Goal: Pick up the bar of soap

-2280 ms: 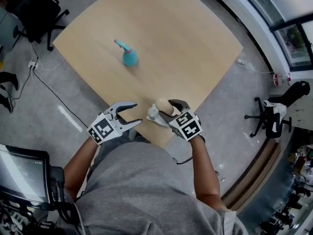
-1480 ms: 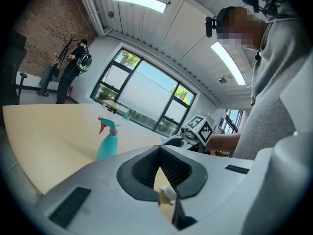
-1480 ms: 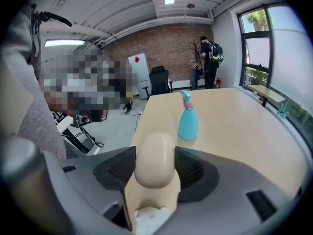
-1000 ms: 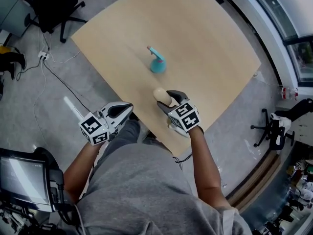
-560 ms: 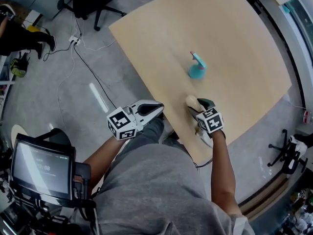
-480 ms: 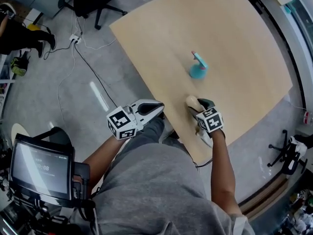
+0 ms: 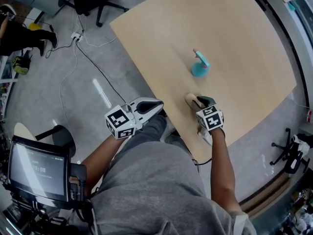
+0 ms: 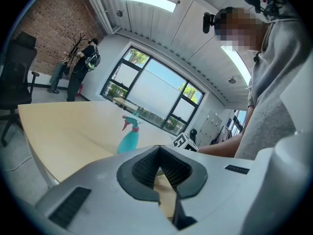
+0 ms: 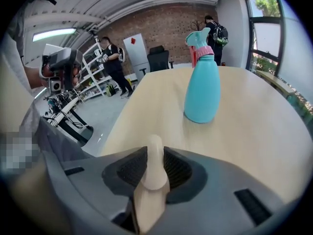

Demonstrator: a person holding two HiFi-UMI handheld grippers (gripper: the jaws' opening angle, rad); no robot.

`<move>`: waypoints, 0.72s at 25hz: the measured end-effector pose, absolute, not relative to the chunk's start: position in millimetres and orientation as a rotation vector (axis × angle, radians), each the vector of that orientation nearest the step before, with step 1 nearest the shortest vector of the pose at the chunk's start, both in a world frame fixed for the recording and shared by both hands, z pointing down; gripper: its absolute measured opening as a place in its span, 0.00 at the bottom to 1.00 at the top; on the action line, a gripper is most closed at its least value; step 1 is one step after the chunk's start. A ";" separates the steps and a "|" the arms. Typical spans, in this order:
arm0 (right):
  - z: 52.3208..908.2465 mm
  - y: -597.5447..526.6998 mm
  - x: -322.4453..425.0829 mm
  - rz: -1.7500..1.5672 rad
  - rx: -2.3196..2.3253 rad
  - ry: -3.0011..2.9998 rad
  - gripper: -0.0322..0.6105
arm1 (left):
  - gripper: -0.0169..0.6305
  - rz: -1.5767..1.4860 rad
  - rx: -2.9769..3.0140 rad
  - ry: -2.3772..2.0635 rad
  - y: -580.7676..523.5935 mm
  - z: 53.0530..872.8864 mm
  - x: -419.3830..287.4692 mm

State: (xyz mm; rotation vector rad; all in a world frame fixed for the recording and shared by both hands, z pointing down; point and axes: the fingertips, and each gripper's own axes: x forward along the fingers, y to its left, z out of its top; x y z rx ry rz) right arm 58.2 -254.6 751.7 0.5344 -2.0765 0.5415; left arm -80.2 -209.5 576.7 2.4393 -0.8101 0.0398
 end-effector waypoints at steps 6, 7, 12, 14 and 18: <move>758.2 -258.3 58.2 0.485 0.516 -2.039 0.22 | 0.04 0.056 2.442 -0.794 -209.6 577.8 -76.2; 761.0 -257.7 59.3 0.470 0.509 -2.027 0.21 | 0.04 0.058 2.444 -0.789 -209.6 576.9 -75.1; 757.9 -264.4 55.6 0.486 0.514 -2.027 0.21 | 0.04 0.065 2.447 -0.775 -218.9 567.6 -75.3; 757.2 -266.3 54.5 0.481 0.514 -2.025 0.21 | 0.04 0.070 2.450 -0.764 -220.7 564.7 -74.0; 758.4 -265.9 54.4 0.460 0.525 -2.014 0.21 | 0.04 0.074 2.470 -0.744 -217.4 561.0 -67.8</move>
